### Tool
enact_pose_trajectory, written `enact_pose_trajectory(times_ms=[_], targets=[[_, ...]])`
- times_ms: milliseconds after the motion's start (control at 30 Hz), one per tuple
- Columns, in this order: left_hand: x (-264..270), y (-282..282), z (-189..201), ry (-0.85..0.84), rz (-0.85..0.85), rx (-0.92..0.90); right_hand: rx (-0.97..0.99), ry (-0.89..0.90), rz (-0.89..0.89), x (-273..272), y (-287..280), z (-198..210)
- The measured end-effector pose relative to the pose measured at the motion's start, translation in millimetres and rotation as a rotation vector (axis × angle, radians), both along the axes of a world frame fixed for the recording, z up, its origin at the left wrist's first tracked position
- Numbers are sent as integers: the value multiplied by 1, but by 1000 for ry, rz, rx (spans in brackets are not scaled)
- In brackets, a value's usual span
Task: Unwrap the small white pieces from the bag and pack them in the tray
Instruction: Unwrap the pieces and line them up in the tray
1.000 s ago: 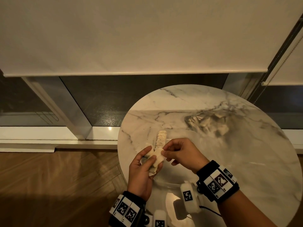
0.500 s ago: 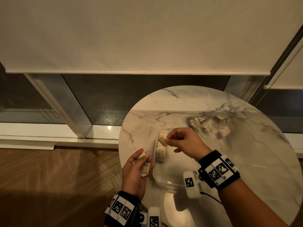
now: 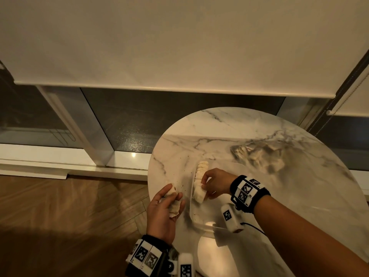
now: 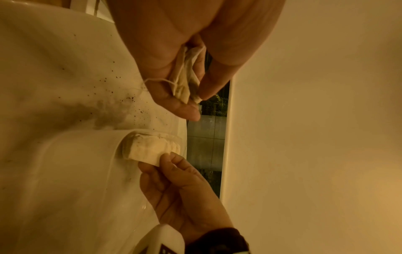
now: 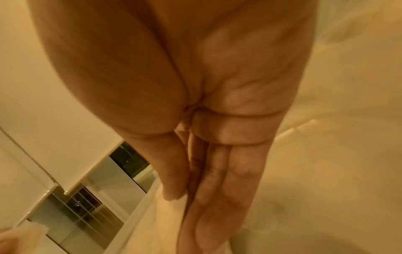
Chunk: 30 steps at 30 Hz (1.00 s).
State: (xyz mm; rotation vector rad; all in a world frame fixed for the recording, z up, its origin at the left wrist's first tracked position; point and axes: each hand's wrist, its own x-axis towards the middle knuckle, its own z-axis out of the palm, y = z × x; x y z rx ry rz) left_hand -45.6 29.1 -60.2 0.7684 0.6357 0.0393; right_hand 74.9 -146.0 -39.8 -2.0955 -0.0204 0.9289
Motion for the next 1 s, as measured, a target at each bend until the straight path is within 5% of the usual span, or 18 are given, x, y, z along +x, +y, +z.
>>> enact_pose_trajectory(times_ms=[333, 1000], targets=[[0, 1, -4, 10, 10, -26, -216, -44, 0, 11, 7, -14], [2, -3, -5, 24, -5, -20, -243, -92, -106, 20, -2, -17]])
